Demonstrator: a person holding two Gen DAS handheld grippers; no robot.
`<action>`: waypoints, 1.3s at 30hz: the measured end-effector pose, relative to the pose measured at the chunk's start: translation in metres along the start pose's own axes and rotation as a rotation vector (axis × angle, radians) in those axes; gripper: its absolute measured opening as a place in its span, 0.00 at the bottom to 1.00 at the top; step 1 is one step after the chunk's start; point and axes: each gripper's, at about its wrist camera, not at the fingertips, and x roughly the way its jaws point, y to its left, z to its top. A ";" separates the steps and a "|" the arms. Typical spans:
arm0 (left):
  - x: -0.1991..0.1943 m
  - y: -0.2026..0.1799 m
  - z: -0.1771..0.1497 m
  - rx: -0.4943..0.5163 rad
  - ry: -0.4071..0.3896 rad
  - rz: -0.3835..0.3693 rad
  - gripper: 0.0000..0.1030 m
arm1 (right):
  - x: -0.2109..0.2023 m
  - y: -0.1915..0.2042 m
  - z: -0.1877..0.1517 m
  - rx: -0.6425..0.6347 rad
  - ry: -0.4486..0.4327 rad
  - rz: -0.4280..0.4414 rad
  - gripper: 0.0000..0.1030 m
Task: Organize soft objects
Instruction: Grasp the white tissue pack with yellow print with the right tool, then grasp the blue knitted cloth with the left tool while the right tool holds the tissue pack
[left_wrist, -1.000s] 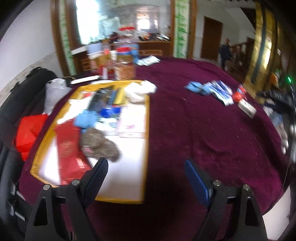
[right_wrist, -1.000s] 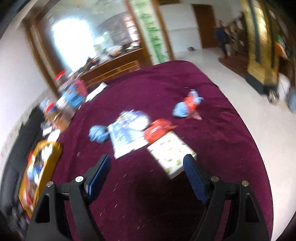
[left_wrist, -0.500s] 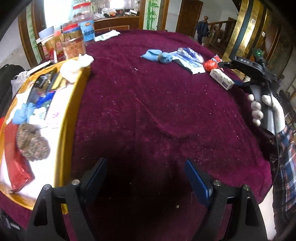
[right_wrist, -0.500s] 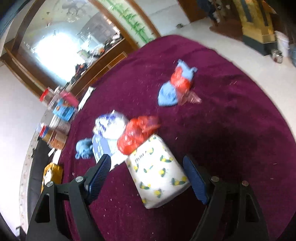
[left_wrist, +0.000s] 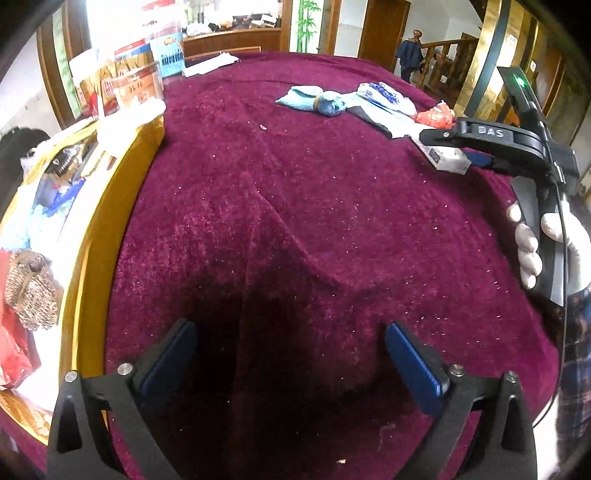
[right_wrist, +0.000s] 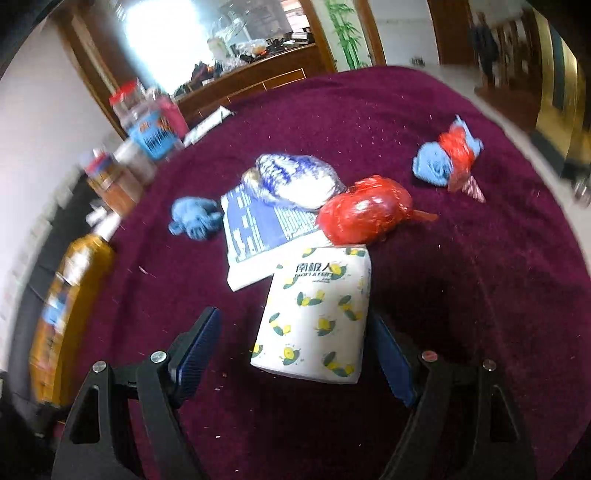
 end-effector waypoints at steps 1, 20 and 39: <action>0.000 -0.001 -0.002 0.007 -0.006 0.011 0.99 | 0.001 0.005 -0.002 -0.027 0.001 -0.034 0.78; 0.024 0.004 0.141 -0.075 -0.096 -0.047 0.99 | 0.006 0.015 -0.004 -0.074 0.011 -0.161 0.78; 0.133 -0.018 0.227 -0.028 -0.051 0.035 0.66 | 0.007 0.014 -0.003 -0.088 0.011 -0.145 0.72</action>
